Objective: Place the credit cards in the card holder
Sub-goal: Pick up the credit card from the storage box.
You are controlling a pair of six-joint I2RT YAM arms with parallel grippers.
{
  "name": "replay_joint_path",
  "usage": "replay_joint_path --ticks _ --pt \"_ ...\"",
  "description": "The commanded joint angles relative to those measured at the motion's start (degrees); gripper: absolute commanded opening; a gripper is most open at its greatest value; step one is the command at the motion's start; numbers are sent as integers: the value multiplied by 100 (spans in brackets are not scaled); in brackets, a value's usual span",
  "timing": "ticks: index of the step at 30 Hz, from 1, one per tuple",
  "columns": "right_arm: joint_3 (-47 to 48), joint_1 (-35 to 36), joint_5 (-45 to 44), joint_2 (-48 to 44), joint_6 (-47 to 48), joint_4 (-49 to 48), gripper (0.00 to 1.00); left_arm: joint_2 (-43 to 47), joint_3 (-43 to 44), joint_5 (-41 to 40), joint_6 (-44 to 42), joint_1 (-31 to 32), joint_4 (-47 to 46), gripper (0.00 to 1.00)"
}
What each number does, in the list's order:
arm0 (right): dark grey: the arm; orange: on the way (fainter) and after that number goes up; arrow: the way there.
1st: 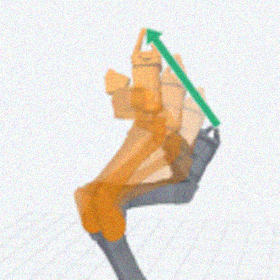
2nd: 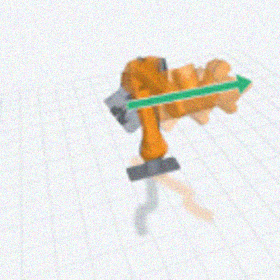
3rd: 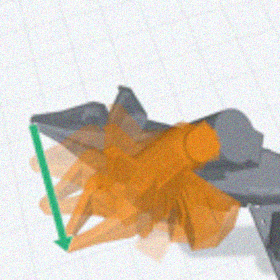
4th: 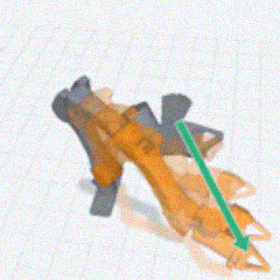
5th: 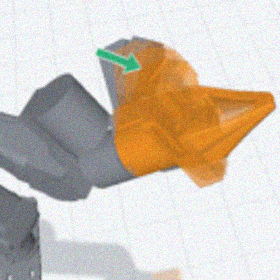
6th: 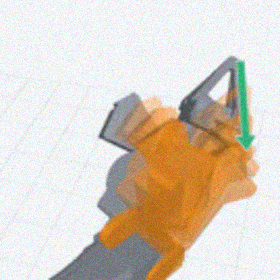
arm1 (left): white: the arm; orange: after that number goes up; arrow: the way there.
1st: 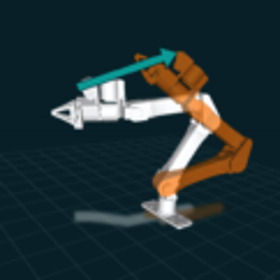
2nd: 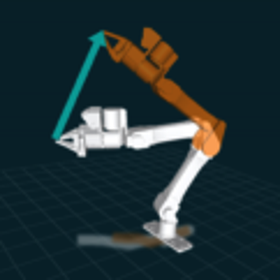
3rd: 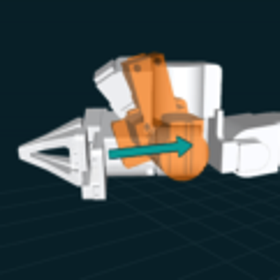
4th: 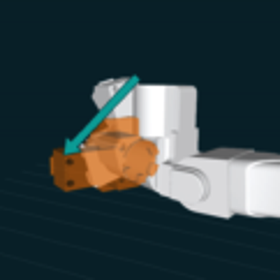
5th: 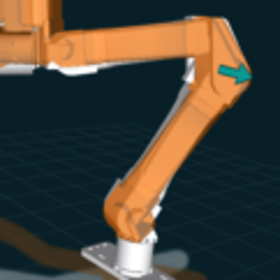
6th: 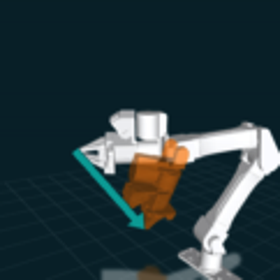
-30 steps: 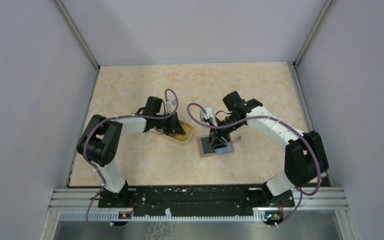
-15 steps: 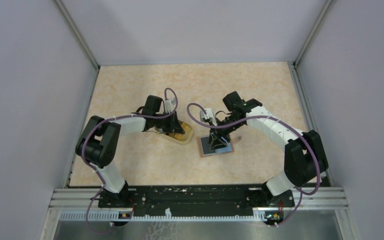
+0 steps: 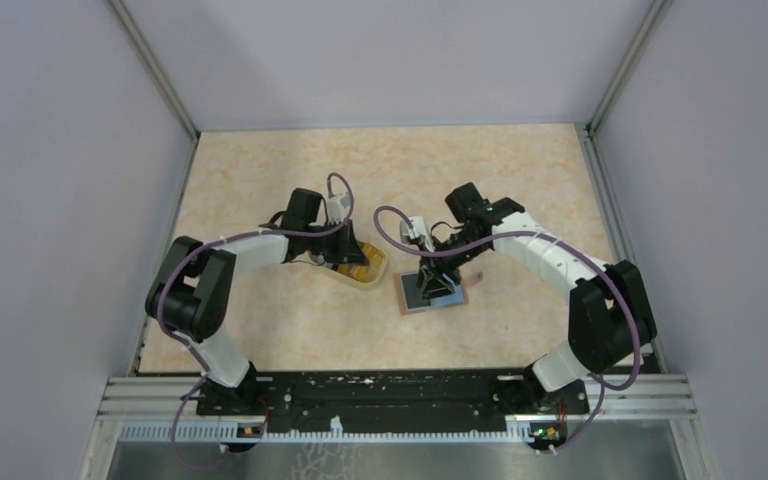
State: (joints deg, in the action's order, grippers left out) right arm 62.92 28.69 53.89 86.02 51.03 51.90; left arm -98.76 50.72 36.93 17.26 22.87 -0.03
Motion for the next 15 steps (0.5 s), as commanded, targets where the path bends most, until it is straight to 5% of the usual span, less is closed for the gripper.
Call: replay_joint_path --ticks 1,15 --pt "206 -39 221 -15 151 38 43 305 139 67 -120 -63 165 18" --pt "206 -39 216 -6 161 52 43 534 109 -264 -215 -166 420 17"
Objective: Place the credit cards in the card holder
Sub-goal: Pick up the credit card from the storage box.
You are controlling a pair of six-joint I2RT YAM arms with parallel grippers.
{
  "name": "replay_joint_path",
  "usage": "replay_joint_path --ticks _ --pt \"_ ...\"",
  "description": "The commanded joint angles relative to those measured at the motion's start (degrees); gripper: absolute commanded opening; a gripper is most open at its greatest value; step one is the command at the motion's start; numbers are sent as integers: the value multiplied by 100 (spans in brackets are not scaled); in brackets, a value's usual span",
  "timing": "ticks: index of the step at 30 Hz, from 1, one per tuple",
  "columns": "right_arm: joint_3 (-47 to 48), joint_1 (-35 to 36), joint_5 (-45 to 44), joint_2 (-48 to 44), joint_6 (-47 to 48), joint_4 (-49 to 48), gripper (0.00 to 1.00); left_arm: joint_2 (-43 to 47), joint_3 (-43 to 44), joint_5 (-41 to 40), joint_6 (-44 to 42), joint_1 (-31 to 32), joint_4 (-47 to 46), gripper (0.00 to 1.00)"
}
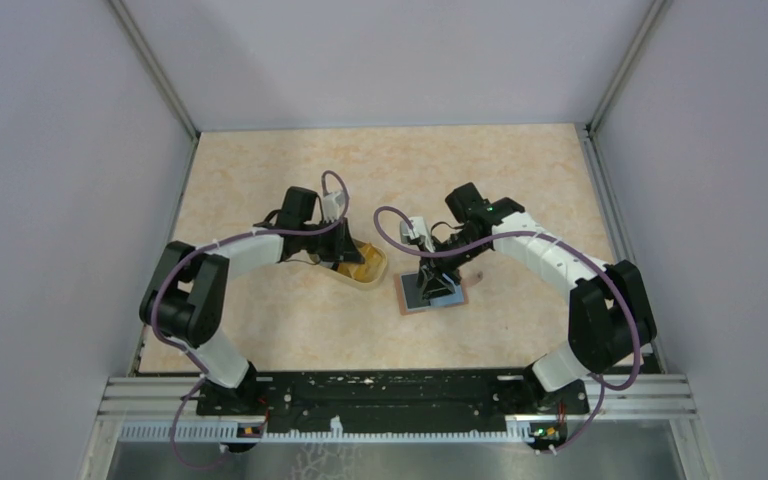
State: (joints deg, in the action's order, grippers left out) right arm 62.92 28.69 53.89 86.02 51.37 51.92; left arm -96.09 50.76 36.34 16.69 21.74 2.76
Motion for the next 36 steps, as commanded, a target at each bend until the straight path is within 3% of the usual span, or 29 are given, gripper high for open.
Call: replay_joint_path --ticks 1,15,23,25,29,33,36 --pt "205 -39 218 -9 125 47 43 301 105 -278 -178 -55 176 16" --pt "204 -39 214 18 127 55 43 800 7 -1130 -283 -78 394 0" --pt "162 -39 274 -50 260 53 43 2124 -506 -1652 -64 -76 55 0" --pt "115 -34 324 -147 284 -10 43 2510 -791 -1529 45 -72 -207 0" --pt "29 -39 401 -526 325 -178 43 3001 -1447 -534 578 -69 -1257 0" --pt "-172 -39 450 -1220 26 -774 44 3284 -2464 586 1715 -25 -3421 0" --pt "-222 -48 516 -1591 -582 -1239 56 3519 -2915 572 2064 300 -4130 0"
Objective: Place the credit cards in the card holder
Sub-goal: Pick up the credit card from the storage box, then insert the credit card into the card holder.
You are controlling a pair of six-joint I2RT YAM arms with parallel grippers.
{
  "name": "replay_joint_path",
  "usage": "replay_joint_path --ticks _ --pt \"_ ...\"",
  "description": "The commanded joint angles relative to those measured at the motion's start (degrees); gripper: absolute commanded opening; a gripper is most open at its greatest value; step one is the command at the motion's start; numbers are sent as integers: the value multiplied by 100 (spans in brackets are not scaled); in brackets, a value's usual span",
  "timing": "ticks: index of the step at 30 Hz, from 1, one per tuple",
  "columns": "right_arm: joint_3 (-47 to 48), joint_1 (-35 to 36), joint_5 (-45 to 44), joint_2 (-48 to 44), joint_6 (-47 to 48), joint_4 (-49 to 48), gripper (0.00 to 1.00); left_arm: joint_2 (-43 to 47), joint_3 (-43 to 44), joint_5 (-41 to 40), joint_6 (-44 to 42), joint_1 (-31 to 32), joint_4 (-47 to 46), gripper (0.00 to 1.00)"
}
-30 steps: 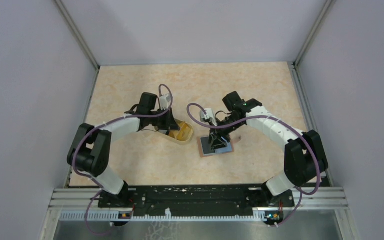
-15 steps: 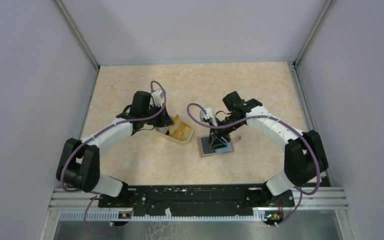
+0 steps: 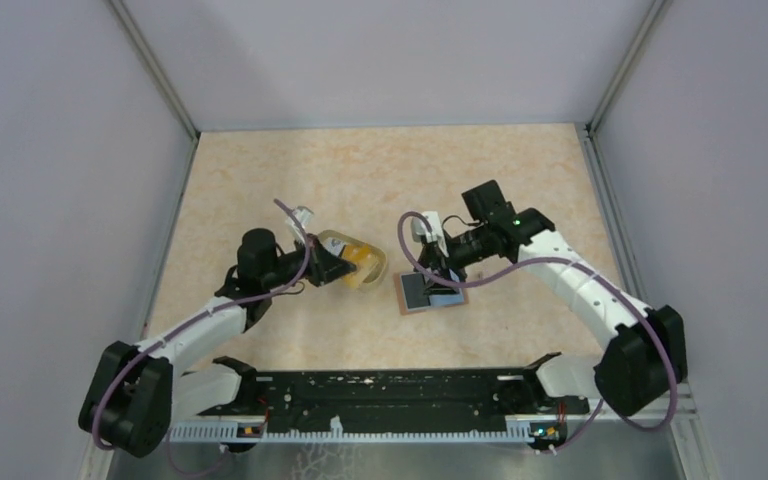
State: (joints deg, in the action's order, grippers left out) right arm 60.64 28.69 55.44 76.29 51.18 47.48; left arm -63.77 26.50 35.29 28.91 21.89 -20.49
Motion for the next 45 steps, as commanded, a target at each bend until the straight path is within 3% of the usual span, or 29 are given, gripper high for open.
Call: replay_joint_path --ticks 1,3,7,10,14,16,27,28,32,33,35,38,41,42,43,45 --pt "0 -48 432 -655 -764 -889 60 387 -594 515 773 509 -1869 0" --pt "107 -47 692 -594 -952 -796 66 553 -800 46 663 1018 -2070 0" --pt "622 -47 1055 -125 -579 227 67 705 -1346 -474 669 1786 -2877 0" --pt "310 -47 977 -234 -869 -93 66 674 -1563 -699 702 2115 -3359 0" --pt "-330 -41 860 -538 -1353 -805 60 546 -1439 -894 427 2400 -3145 0" --pt "-376 28 1009 -457 -1366 -752 56 463 -1251 -943 272 2462 -2855 0" --pt "-370 624 846 -131 -1349 -781 52 649 -716 -718 -160 2572 -1907 0" --pt "-350 635 921 -106 -1351 -757 49 669 -702 -707 -141 2581 -1910 0" --pt "-203 635 1133 -133 -1285 -593 0 589 -621 -664 -120 2650 -1864 0" --pt "-206 638 1080 -159 -1286 -594 0 566 -632 -692 -72 2653 -1899 0" --pt "-216 630 968 -197 -1181 -532 0 570 -701 -752 30 2654 -2050 12" --pt "-69 459 1021 -233 -676 -75 0 831 -998 -1069 152 2654 -2336 45" --pt "-48 186 1140 -439 -372 146 0 1366 -1640 -1504 244 2654 -3306 74" --pt "-83 129 1148 -532 -401 77 0 1522 -1880 -1673 310 2655 -3665 89" --pt "-128 87 1156 -634 -466 -24 0 1632 -2114 -1798 420 2654 -4061 97" --pt "-192 -5 1243 -767 -657 -248 0 1656 -2387 -1854 541 2656 -4664 99"
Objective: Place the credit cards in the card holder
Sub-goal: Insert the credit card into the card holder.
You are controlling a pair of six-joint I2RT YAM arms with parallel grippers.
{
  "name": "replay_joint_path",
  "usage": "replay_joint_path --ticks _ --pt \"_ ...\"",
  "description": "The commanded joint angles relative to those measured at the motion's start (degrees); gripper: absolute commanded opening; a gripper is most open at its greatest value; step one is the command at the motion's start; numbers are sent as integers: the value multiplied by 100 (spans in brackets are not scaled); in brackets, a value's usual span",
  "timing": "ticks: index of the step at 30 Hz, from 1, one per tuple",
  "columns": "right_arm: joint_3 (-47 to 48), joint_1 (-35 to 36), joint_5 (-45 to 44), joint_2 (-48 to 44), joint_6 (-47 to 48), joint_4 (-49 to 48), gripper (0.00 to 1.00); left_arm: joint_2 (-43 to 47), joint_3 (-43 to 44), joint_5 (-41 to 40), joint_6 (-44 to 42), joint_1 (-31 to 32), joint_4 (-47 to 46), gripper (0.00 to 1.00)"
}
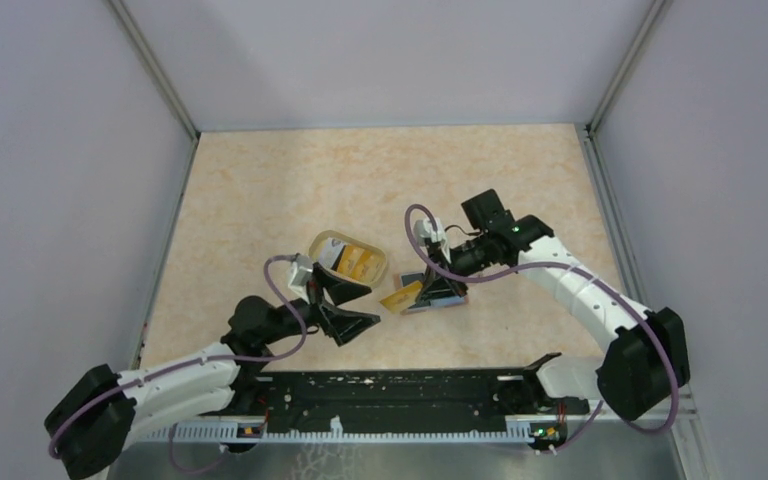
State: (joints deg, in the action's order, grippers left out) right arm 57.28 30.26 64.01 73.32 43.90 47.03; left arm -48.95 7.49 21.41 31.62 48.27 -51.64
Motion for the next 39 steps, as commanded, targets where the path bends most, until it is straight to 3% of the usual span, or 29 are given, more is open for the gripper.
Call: replay_joint_path --ticks 1,5,8,13,16,18,22,26,28,32,36,39 --pt "122 -225 444 -504 -77 -311 0 109 -503 -425 304 16 -1684 99" --pt "119 -314 595 -494 -631 -682 0 -516 -267 1 94 16 -2026 99" --pt "145 -310 548 -358 -877 -833 0 -1293 -364 273 -278 16 -2972 99" --pt "185 -371 551 -143 -604 -604 0 -2342 -716 525 -550 16 -4783 98" --pt "325 -373 537 -55 -183 -236 0 -2470 -722 492 -565 16 -4945 95" --pt "388 -372 543 8 111 32 0 -2290 -623 548 -467 16 -4509 93" --pt "483 -355 149 114 600 521 0 -1222 -489 362 -565 16 -2728 92" --pt "602 -182 -414 198 1024 931 0 575 557 -37 -1105 18 1482 97" --pt "629 -68 -582 181 1069 984 0 880 1048 -109 -1355 16 2591 97" --pt "661 65 -656 201 1155 1089 0 253 1773 641 -1591 16 3321 94" --pt "731 92 -539 251 1299 1269 0 -759 2422 960 -2077 17 3908 83" --pt "717 109 -573 250 1349 1302 0 -1083 2429 1193 -2291 16 3545 82"
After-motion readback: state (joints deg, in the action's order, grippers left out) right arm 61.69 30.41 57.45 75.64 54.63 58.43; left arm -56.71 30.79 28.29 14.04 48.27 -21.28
